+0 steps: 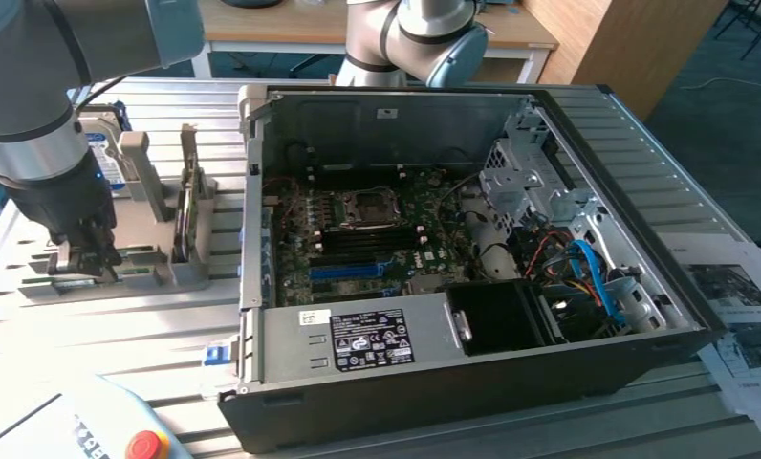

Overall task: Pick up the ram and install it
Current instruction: 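Pick up the ram and move it above insertion slot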

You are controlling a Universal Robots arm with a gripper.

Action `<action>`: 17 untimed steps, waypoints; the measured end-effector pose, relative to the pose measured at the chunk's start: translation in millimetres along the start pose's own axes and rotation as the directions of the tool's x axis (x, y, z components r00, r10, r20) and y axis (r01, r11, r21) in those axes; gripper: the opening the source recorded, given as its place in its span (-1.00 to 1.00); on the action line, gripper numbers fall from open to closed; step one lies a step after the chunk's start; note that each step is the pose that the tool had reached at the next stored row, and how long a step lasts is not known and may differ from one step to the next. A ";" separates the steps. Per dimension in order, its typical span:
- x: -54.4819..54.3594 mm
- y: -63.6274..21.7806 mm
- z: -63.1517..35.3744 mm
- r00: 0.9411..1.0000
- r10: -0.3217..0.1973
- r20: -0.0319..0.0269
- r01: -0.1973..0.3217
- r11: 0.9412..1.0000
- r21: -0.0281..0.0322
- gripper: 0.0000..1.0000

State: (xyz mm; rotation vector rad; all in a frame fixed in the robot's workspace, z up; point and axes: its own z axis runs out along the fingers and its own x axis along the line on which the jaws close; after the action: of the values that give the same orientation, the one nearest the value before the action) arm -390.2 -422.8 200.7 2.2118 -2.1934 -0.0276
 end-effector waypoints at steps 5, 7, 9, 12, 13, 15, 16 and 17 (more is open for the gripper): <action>-0.3 0.0 1.1 1.000 0.000 0.000 0.000 1.000 0.000 -0.38; -0.4 0.0 1.3 1.000 0.000 0.000 0.000 1.000 0.000 -0.38; -0.4 0.0 1.3 1.000 0.000 0.000 0.000 1.000 0.000 -0.38; -0.4 0.0 1.6 1.000 0.003 0.000 -0.003 1.000 0.000 -0.38; -0.4 0.0 1.6 1.000 0.004 0.000 -0.004 1.000 0.000 -0.38; -0.4 0.0 1.8 1.000 0.007 0.000 -0.007 1.000 0.000 -0.38; -0.4 0.0 1.9 1.000 0.010 0.000 -0.010 1.000 0.000 -0.38; -0.4 0.0 1.9 1.000 0.014 0.000 -0.014 1.000 0.000 -0.38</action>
State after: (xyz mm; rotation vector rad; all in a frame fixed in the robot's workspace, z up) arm -390.3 -422.4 198.8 2.1970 -2.2085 -0.0279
